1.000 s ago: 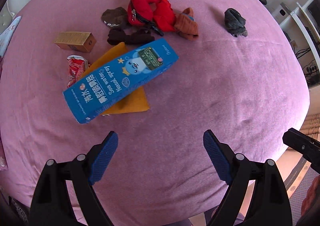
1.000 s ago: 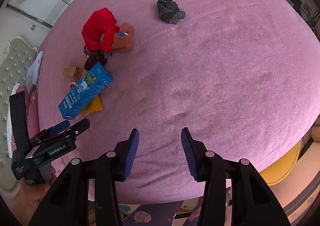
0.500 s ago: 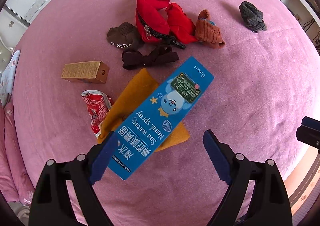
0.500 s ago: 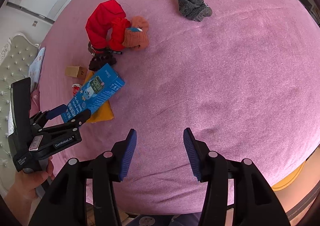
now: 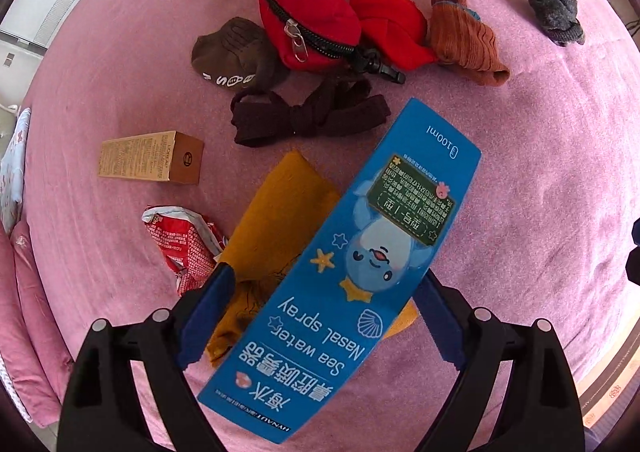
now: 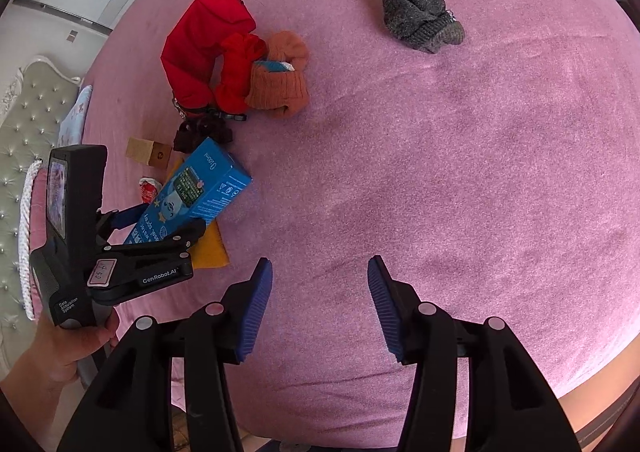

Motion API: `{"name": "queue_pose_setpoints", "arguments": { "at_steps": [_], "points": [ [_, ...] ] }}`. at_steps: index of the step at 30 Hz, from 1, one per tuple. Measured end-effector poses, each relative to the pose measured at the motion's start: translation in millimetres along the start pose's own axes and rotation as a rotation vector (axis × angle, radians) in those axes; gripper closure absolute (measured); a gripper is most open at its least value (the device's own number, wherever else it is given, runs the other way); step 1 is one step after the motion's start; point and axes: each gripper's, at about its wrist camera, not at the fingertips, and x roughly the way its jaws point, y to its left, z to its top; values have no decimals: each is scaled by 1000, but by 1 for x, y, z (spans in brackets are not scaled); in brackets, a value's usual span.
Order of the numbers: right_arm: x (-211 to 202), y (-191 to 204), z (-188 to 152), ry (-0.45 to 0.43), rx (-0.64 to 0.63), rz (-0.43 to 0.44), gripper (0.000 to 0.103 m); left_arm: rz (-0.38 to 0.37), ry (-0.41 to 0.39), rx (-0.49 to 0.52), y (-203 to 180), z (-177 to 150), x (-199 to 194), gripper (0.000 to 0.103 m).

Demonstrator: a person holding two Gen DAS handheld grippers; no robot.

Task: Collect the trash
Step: 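Return to the bed and grasp the blue nasal-spray box with left tool, then grasp the mustard cloth with the right tool while left tool holds the box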

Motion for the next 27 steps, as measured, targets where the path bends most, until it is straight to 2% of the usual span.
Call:
{"name": "queue_pose_setpoints", "arguments": {
  "at_steps": [3,4,8,11,17,20,27],
  "points": [
    [6,1,5,17,-5,2,54,-34,21,-9,4,1,6,38],
    [9,2,7,24,-9,3,54,-50,22,-18,6,1,6,40],
    [19,11,15,52,-32,10,54,-158,20,-115,24,-7,3,45],
    [25,23,18,68,-70,20,54,-269,4,-255,49,-18,-2,47],
    [41,55,19,112,-163,35,54,-422,-62,-516,102,-54,-18,49],
    [49,70,19,132,-200,42,54,-449,-100,-612,125,-71,-25,49],
    [77,107,24,180,-270,82,54,-444,-124,-753,155,-102,-27,49]
  ]
}}
